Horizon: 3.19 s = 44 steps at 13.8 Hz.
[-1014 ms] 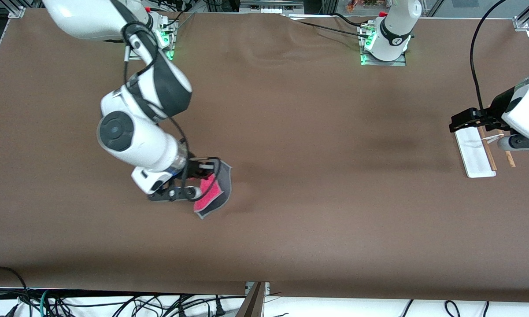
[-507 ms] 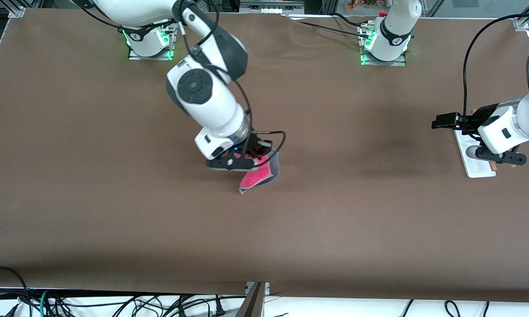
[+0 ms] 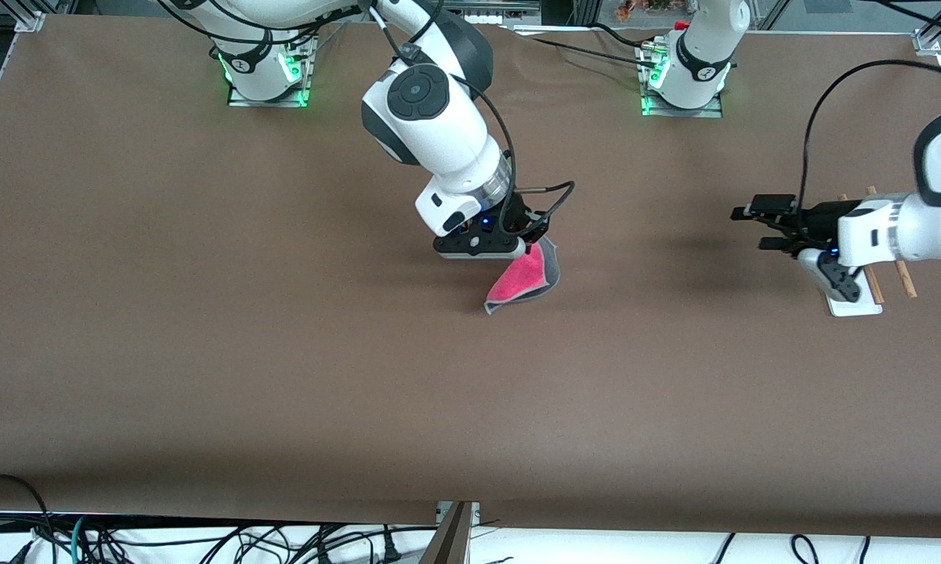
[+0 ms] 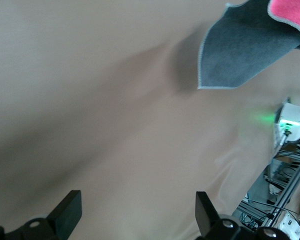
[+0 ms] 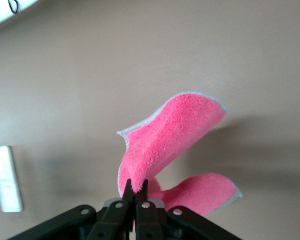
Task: Pass towel and hang on rack
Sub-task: 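Carry the towel to mid-table while the left gripper reaches toward it, then grasp the towel's grey end with the left gripper beside the right gripper, then release the towel from the right gripper while the left gripper carries it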
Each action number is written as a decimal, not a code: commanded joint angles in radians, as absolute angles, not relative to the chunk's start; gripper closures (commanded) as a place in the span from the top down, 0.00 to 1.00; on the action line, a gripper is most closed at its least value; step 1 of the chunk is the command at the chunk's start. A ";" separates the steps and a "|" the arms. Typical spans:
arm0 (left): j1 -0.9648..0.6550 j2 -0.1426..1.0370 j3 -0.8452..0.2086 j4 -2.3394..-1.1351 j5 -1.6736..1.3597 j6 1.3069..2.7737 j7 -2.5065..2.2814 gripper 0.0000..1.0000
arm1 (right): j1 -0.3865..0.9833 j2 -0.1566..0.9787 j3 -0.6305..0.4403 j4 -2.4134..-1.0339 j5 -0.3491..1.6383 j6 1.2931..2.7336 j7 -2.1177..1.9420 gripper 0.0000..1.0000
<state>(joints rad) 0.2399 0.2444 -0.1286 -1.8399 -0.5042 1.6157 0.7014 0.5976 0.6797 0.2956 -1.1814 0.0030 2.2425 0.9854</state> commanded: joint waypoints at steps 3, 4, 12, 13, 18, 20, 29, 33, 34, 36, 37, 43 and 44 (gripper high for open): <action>0.247 0.193 -0.260 -2.075 -0.707 1.859 0.942 1.00 | 0.618 0.695 0.293 -1.152 -0.011 2.282 1.031 0.00; 0.247 0.189 -0.318 -2.092 -0.710 1.923 0.945 1.00 | 0.620 0.695 0.293 -1.152 -0.011 2.293 1.031 0.00; 0.236 0.222 -0.639 -2.175 -0.799 2.365 0.946 1.00 | 0.623 0.696 0.293 -1.152 -0.009 2.312 1.029 0.00; 0.235 0.239 -0.665 -2.175 -0.799 2.416 0.946 1.00 | 0.623 0.695 0.293 -1.152 -0.011 2.313 1.029 0.00; 0.170 0.320 -0.689 -2.160 -0.796 2.587 0.948 1.00 | 0.623 0.695 0.293 -1.152 -0.011 2.313 1.026 0.00; 0.160 0.354 -0.689 -2.132 -0.782 2.611 0.954 1.00 | 0.621 0.695 0.293 -1.152 -0.011 2.313 1.025 0.00; 0.173 0.399 -0.666 -2.077 -0.775 2.605 1.157 0.00 | 0.618 0.695 0.291 -1.152 -0.011 2.313 1.020 0.00; 0.184 0.396 -0.653 -2.072 -0.737 2.583 1.155 0.00 | 0.617 0.695 0.291 -1.152 -0.011 2.313 1.019 0.00; 0.207 0.394 -0.655 -2.071 -0.715 2.570 1.155 0.00 | 0.617 0.695 0.293 -1.152 -0.011 2.312 1.019 0.00; 0.233 0.393 -0.655 -2.060 -0.690 2.542 1.155 0.00 | 0.614 0.693 0.291 -1.154 -0.011 2.312 1.014 0.68; 0.236 0.391 -0.655 -2.059 -0.689 2.536 1.155 0.00 | 0.612 0.692 0.290 -1.155 -0.012 2.310 1.012 1.00; 0.375 0.385 -0.641 -2.010 -0.652 2.322 1.155 0.00 | 0.531 0.661 0.239 -1.154 -0.055 2.185 0.774 1.00; 0.429 0.385 -0.643 -1.981 -0.597 2.239 1.149 0.00 | 0.488 0.641 0.239 -1.155 -0.057 2.121 0.702 1.00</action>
<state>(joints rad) 0.3444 0.3862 -0.6357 -2.0357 -0.6627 2.3661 1.1374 0.5479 0.6815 0.2309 -1.1618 -0.0432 2.2210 0.8104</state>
